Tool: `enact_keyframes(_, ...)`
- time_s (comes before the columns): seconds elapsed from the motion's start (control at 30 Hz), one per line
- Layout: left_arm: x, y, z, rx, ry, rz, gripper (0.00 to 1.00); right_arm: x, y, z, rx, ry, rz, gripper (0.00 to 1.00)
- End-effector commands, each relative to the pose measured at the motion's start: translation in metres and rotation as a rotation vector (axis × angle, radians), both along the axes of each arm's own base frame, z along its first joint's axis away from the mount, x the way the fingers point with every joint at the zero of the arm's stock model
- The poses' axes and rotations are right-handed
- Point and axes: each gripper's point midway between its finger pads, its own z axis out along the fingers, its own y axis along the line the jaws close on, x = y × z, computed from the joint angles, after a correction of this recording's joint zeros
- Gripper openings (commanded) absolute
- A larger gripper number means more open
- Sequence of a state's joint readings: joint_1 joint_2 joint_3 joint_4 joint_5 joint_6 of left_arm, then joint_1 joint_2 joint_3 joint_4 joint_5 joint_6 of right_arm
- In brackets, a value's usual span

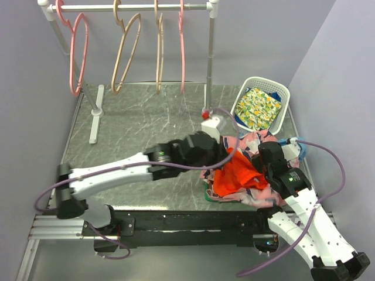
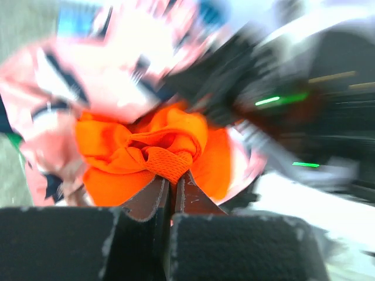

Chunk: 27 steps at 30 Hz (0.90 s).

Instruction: Place the shorts on the hanger

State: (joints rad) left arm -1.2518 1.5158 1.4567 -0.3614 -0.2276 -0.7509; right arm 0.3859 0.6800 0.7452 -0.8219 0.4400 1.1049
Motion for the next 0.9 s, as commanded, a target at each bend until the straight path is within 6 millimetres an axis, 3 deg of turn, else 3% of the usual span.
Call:
enact_keyframes(0.0,0.002,0.033,0.092,-0.141,-0.126,0.044,0.01,0.008,0.006,0.003,0.04,-0.014,-0.013,0.18)
enact_keyframes(0.1,0.007,0.055,0.142,-0.213,-0.19,0.095,0.01,0.008,0.005,0.007,0.05,-0.017,-0.023,0.16)
enact_keyframes(0.23,0.029,0.082,0.196,-0.261,-0.274,0.221,0.01,0.004,0.007,0.005,0.079,-0.015,-0.027,0.14)
enact_keyframes(0.3,0.036,0.095,0.23,-0.307,-0.319,0.267,0.01,-0.002,0.01,-0.004,0.103,0.013,-0.025,0.11)
enact_keyframes(0.5,0.049,0.143,0.294,-0.374,-0.443,0.425,0.01,-0.031,0.016,-0.046,0.168,0.143,-0.026,0.01)
enact_keyframes(0.63,0.05,0.168,0.312,-0.397,-0.482,0.483,0.01,-0.059,0.033,-0.099,0.264,0.283,0.012,0.0)
enact_keyframes(0.7,0.049,0.185,0.318,-0.41,-0.497,0.519,0.01,-0.064,0.042,-0.109,0.306,0.313,0.036,0.0)
enact_keyframes(0.8,0.044,0.207,0.329,-0.44,-0.515,0.549,0.01,-0.066,0.045,-0.118,0.304,0.341,0.052,0.12)
enact_keyframes(0.87,0.042,0.216,0.334,-0.45,-0.524,0.557,0.01,-0.061,0.044,-0.11,0.278,0.337,0.064,0.21)
